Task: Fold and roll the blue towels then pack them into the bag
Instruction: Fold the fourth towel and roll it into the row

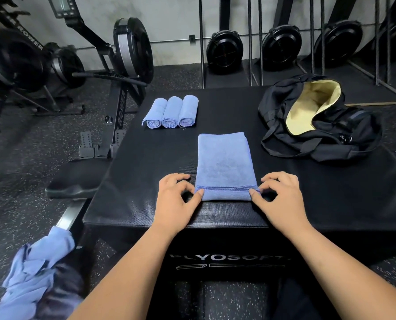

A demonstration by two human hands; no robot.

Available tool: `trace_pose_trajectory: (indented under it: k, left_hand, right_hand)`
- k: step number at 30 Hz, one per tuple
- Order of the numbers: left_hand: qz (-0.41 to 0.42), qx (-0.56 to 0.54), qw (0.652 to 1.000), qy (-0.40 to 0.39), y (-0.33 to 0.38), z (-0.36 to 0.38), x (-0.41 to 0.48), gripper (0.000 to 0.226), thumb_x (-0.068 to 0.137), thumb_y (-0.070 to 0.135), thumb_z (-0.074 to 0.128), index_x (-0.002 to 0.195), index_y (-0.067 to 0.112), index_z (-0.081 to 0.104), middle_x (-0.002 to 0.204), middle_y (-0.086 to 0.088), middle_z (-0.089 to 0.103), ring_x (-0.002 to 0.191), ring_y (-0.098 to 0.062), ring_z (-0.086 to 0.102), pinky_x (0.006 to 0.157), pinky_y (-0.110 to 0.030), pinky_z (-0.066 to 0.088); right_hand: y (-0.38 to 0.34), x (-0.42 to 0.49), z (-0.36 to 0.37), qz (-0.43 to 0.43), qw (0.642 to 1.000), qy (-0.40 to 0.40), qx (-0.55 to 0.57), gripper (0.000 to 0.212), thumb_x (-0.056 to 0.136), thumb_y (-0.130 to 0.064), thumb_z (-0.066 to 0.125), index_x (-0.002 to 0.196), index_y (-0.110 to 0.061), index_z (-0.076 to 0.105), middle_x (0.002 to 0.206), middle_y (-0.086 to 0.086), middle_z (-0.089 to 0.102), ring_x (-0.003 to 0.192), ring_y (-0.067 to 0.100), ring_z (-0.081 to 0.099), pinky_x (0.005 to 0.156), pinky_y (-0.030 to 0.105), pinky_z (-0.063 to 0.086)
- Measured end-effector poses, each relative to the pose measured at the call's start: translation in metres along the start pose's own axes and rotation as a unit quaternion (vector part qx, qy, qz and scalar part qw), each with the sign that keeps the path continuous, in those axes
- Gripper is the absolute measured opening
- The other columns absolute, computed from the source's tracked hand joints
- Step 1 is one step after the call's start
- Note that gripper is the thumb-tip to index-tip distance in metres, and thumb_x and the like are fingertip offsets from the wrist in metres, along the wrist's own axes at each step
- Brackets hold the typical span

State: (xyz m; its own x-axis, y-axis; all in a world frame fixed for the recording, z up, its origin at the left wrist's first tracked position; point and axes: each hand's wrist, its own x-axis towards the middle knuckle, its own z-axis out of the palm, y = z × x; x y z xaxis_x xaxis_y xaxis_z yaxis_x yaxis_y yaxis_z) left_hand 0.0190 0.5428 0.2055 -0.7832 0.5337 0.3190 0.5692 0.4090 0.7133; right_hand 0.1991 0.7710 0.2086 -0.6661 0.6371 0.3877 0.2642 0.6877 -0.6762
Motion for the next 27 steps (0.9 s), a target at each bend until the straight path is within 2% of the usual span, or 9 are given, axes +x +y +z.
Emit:
trace_pose_trajectory:
  k: [3,5,6,9,11,15,20,24,27]
  left_hand:
    - [0.02,-0.004,1.0,0.014,0.003,-0.002,-0.001,0.02,0.089,0.035,0.081,0.096,0.036,0.062,0.133,0.016,0.057,0.139,-0.009,0.035,0.112,-0.032,0.037]
    - [0.04,-0.004,0.999,0.007,0.004,-0.003,-0.003,0.016,0.092,0.032,0.079,0.1,0.037,0.066,0.139,0.015,0.052,0.141,-0.01,0.033,0.113,-0.03,0.034]
    - [0.047,0.001,0.999,0.003,0.004,-0.003,-0.004,0.013,0.094,0.031,0.078,0.1,0.038,0.069,0.141,0.015,0.05,0.142,-0.009,0.032,0.114,-0.03,0.033]
    - [0.064,0.026,0.998,0.01,0.001,0.0,-0.005,0.008,0.096,0.032,0.076,0.1,0.039,0.076,0.14,0.015,0.052,0.14,-0.008,0.033,0.114,-0.033,0.037]
    - [0.064,0.043,0.997,0.025,-0.001,0.003,-0.005,0.006,0.097,0.034,0.075,0.1,0.037,0.078,0.137,0.015,0.054,0.139,-0.012,0.036,0.113,-0.037,0.04]
    - [0.078,0.065,0.994,0.042,-0.002,0.006,-0.006,0.011,0.097,0.042,0.073,0.102,0.034,0.079,0.134,0.011,0.057,0.138,-0.019,0.039,0.113,-0.042,0.039]
    - [0.081,0.112,0.99,-0.012,0.001,0.004,-0.005,0.033,0.08,0.044,0.074,0.112,0.035,0.07,0.141,0.011,0.05,0.145,-0.021,0.033,0.117,-0.042,0.035]
    - [0.066,0.094,0.993,0.002,-0.001,0.003,-0.005,0.026,0.087,0.042,0.072,0.113,0.038,0.071,0.141,0.01,0.049,0.145,-0.02,0.032,0.117,-0.041,0.035]
    - [0.053,0.085,0.995,0.02,-0.003,0.004,-0.004,0.021,0.096,0.046,0.069,0.116,0.039,0.074,0.141,0.009,0.05,0.143,-0.016,0.032,0.117,-0.038,0.035]
  right_hand:
    - [-0.002,0.001,-0.002,0.006,1.0,-0.009,-0.009,0.02,0.079,-0.03,0.088,0.081,-0.033,0.069,0.107,-0.019,0.056,0.113,0.013,0.044,0.091,0.004,0.031]
    - [-0.001,0.0,-0.001,-0.015,1.0,-0.005,-0.016,0.017,0.082,-0.028,0.087,0.087,-0.033,0.072,0.112,-0.016,0.053,0.113,0.013,0.043,0.094,0.008,0.032]
    - [0.0,-0.001,0.0,-0.028,0.999,0.0,-0.023,0.014,0.083,-0.027,0.087,0.089,-0.031,0.075,0.115,-0.014,0.052,0.114,0.014,0.043,0.096,0.011,0.033]
    - [0.003,-0.003,0.005,-0.043,0.997,0.021,-0.057,0.008,0.086,-0.031,0.084,0.093,-0.028,0.081,0.115,-0.012,0.056,0.116,0.019,0.045,0.098,0.036,0.045]
    - [0.004,-0.004,0.008,-0.051,0.995,0.037,-0.082,0.008,0.09,-0.035,0.081,0.094,-0.027,0.083,0.114,-0.011,0.059,0.116,0.02,0.048,0.096,0.043,0.046]
    - [0.0,-0.007,0.008,-0.076,0.989,0.036,-0.119,0.023,0.091,-0.048,0.07,0.096,-0.028,0.081,0.118,-0.011,0.061,0.118,0.022,0.049,0.094,0.034,0.035]
    - [-0.002,-0.008,0.005,-0.082,0.987,-0.01,-0.139,0.036,0.074,-0.044,0.083,0.106,-0.028,0.076,0.122,-0.013,0.055,0.122,0.021,0.047,0.097,0.035,0.038]
    - [0.0,-0.005,0.006,-0.053,0.991,0.001,-0.122,0.028,0.078,-0.03,0.084,0.105,-0.031,0.078,0.117,-0.015,0.055,0.118,0.02,0.047,0.093,0.037,0.041]
    - [0.004,-0.003,0.007,-0.046,0.994,0.013,-0.098,0.022,0.086,-0.033,0.081,0.108,-0.031,0.079,0.116,-0.014,0.055,0.115,0.021,0.047,0.094,0.044,0.048]
